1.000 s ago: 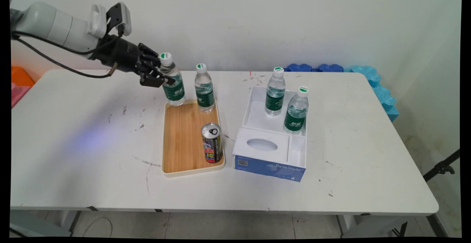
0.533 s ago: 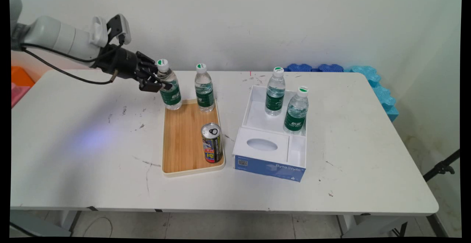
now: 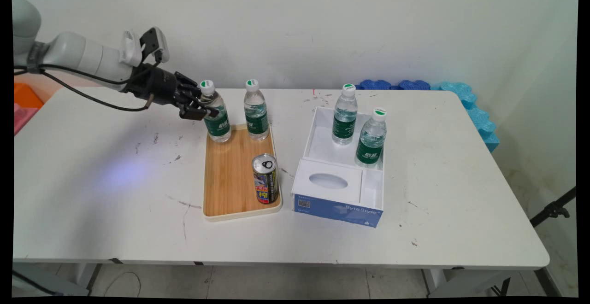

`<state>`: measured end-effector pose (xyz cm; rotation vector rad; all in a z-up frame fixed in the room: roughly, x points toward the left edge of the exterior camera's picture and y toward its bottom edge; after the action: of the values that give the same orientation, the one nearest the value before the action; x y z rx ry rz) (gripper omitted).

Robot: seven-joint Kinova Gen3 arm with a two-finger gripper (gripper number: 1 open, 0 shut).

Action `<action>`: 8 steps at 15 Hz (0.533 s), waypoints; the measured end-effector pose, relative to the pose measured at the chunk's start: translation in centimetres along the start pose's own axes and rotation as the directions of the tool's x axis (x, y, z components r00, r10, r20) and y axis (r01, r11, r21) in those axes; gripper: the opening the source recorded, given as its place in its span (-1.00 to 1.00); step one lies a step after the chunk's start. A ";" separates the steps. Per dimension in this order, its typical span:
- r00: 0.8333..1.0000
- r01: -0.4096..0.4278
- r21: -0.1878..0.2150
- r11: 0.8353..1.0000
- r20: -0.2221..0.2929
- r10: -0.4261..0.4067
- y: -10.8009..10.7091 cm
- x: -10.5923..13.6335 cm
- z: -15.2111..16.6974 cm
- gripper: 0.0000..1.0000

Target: Place the picked object on the tray

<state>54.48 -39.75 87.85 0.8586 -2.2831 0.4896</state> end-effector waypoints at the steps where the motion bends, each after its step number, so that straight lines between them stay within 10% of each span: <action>1: 1.000 0.003 0.000 1.000 -0.001 -0.003 -0.1 -0.1 0.2 -1.00; 8: 1.000 0.025 0.007 1.000 -0.001 -0.025 -0.8 -1.0 1.6 -1.00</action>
<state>54.90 -40.72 86.08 0.8892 -2.2684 0.4873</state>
